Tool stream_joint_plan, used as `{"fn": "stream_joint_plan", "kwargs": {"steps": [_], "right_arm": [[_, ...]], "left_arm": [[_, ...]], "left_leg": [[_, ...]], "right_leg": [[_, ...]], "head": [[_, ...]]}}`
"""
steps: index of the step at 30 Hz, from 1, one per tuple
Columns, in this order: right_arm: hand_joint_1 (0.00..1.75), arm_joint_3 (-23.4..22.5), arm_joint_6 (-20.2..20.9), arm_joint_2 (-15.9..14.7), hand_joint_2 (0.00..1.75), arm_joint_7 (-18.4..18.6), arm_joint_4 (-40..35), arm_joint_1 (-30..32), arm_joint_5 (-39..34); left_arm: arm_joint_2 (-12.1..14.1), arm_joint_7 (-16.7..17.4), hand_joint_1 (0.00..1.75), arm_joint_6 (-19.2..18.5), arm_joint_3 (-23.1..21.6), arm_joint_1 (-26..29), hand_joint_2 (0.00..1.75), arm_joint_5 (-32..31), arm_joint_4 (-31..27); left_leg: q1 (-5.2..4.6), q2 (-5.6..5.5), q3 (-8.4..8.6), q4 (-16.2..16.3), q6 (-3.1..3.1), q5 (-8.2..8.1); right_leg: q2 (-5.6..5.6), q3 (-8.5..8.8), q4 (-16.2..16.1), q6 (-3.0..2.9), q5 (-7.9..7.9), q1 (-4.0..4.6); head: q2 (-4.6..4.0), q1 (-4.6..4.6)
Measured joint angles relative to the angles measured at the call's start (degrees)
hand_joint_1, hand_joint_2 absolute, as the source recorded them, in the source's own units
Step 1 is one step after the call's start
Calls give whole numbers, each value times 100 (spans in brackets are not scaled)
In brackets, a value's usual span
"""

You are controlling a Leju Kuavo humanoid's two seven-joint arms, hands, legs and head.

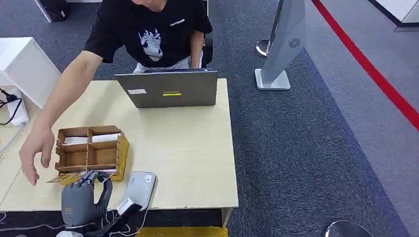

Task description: Pass the card to the sensor for recognition and then transmit it.

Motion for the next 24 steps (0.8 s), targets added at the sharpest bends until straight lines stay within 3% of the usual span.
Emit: {"fn": "stream_joint_plan", "kwargs": {"steps": [12,17,24], "right_arm": [[0,0,72,0,175,-17,0,-10,179],[0,0,87,0,175,2,0,-27,284],[0,0,105,0,175,22,0,-31,345]], "left_arm": [[666,297,175,-448,539,-417,175,-20,-474],[1059,450,175,-680,887,-825,175,-48,-295],[1379,522,175,-787,1198,-1144,175,-109,96]], "left_leg": [[3,0,0,0,-1,1],[3,1,0,0,-3,7],[3,2,0,0,-3,7]], "right_leg": [[0,-1,1,0,0,2],[1,0,3,-2,2,2],[3,-1,3,-5,4,2]], "head": [[0,2],[0,2],[0,2]]}}
